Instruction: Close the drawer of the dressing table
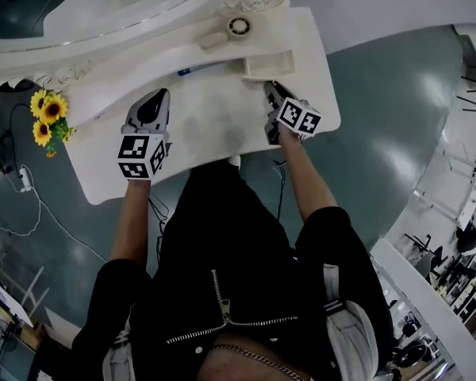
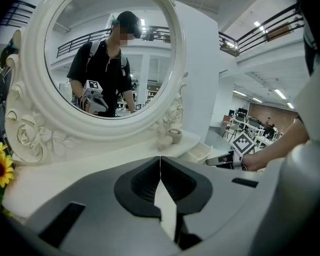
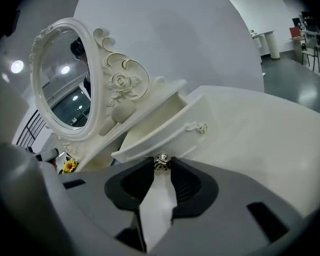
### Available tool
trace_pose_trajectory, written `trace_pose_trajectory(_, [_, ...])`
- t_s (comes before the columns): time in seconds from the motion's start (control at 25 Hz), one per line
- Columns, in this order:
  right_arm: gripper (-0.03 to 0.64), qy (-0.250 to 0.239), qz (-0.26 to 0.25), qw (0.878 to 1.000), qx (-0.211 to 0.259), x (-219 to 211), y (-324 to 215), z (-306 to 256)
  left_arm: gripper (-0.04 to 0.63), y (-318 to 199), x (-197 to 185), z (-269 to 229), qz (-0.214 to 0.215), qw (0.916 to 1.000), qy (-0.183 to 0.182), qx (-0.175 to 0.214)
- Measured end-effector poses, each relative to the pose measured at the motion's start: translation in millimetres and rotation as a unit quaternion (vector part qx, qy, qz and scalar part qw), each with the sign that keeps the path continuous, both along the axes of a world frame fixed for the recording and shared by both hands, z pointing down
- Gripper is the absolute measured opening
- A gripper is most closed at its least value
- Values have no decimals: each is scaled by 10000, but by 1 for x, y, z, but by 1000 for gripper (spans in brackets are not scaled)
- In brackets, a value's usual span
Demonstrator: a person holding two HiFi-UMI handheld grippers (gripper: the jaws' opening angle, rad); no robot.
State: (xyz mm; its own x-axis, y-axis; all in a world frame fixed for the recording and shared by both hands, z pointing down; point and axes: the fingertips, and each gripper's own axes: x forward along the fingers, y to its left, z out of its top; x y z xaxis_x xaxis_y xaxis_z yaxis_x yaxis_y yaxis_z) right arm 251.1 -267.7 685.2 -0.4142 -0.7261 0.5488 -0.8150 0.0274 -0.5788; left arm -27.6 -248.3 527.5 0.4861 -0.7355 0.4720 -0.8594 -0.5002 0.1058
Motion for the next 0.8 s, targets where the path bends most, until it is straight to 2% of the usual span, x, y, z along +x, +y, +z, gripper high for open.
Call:
trace_pose_trajectory(0.2, [97,853,-376,9956,39,1,0,3,21,1,-1,2,6,10000,-14,-10])
trace_pose_trajectory(0.36, [95,1754,-591,9826,148,3,-2,0,21,2,-1,2,0,10000,-29,-21])
trace_pose_trajectory(0.44, [95,2045,-614,9767,233,5,-4,-3,21,2,-1,3,-9,10000,-29,-23])
trace_pose_trajectory(0.8, [95,2102,-607,9753,307,9,-19,-11,21,1,-4,4,-55,10000,-36,-39])
